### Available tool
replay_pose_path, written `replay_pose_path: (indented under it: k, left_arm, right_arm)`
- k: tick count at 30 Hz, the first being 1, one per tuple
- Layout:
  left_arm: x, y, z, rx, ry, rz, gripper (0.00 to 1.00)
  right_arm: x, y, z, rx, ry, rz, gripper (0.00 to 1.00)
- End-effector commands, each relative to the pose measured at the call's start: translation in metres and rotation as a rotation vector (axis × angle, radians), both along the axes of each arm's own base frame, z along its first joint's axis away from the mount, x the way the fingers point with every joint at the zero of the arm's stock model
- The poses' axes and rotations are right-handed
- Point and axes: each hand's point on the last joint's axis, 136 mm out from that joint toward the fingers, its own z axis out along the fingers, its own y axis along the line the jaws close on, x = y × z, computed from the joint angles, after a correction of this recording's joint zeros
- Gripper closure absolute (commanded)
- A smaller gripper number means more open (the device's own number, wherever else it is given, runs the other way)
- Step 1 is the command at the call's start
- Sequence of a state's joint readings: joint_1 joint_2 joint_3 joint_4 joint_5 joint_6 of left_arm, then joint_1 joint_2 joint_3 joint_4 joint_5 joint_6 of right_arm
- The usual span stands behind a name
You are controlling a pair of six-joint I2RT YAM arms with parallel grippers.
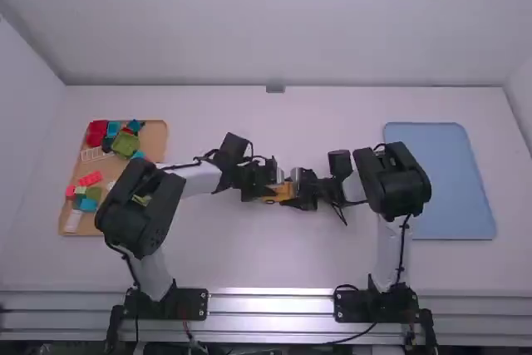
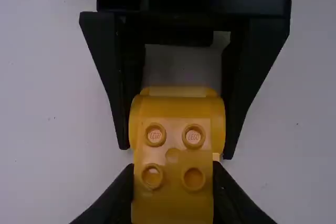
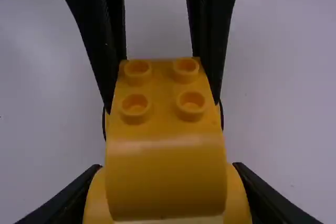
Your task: Assemble lego blocks to make yellow taxi
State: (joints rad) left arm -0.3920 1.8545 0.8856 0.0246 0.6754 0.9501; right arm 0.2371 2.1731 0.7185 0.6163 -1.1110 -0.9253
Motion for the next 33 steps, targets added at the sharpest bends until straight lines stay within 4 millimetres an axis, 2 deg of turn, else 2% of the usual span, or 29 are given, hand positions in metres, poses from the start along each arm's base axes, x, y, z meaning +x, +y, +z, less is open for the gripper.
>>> replay_pose_path:
  k: [1,6,9,10,11,15,17,23,25,28,31,33]
  left_arm:
    - [-0.038,-0.003,-0.046,0.105,0.094,-0.052,0.98]
    - [-0.031,-0.011,-0.037,0.060,0.057,-0.063,0.95]
    - [-0.026,-0.013,-0.033,0.059,0.038,-0.060,0.85]
    - [-0.023,-0.014,-0.030,0.055,0.028,-0.060,0.77]
    - [-0.022,-0.014,-0.029,0.054,0.024,-0.059,0.74]
    - [-0.018,-0.016,-0.021,0.043,-0.004,-0.065,0.70]
    - [-0.015,-0.017,-0.019,0.043,-0.018,-0.063,0.62]
    - [-0.008,-0.016,-0.018,0.050,-0.044,-0.046,0.62]
    - [-0.003,-0.010,-0.016,0.047,-0.046,-0.028,0.70]
    - [0.002,-0.003,-0.012,0.037,-0.040,-0.002,0.71]
    - [0.005,0.006,-0.003,0.000,-0.031,0.001,0.70]
    - [0.008,0.014,0.005,-0.036,-0.020,0.009,0.66]
  right_arm:
    - [-0.004,0.009,-0.003,-0.009,0.003,0.021,0.46]
    - [-0.004,0.009,-0.003,-0.009,0.003,0.021,0.45]
    - [-0.004,0.009,-0.003,-0.009,0.003,0.022,0.44]
    - [-0.003,0.009,-0.003,-0.009,0.003,0.019,0.43]
    - [-0.003,0.009,-0.003,-0.009,0.003,0.019,0.43]
    - [-0.004,0.010,-0.003,-0.009,0.004,0.023,0.44]
    - [-0.003,0.009,-0.003,-0.009,0.003,0.019,0.43]
    - [-0.003,0.009,-0.003,-0.009,0.007,0.018,0.43]
    - [-0.004,0.009,-0.003,-0.009,0.007,0.018,0.43]
    - [-0.004,0.010,-0.003,-0.009,0.007,0.021,0.43]
    - [-0.003,0.009,-0.004,-0.010,0.006,0.018,0.43]
    - [-0.003,0.009,-0.004,-0.015,0.006,0.016,0.43]
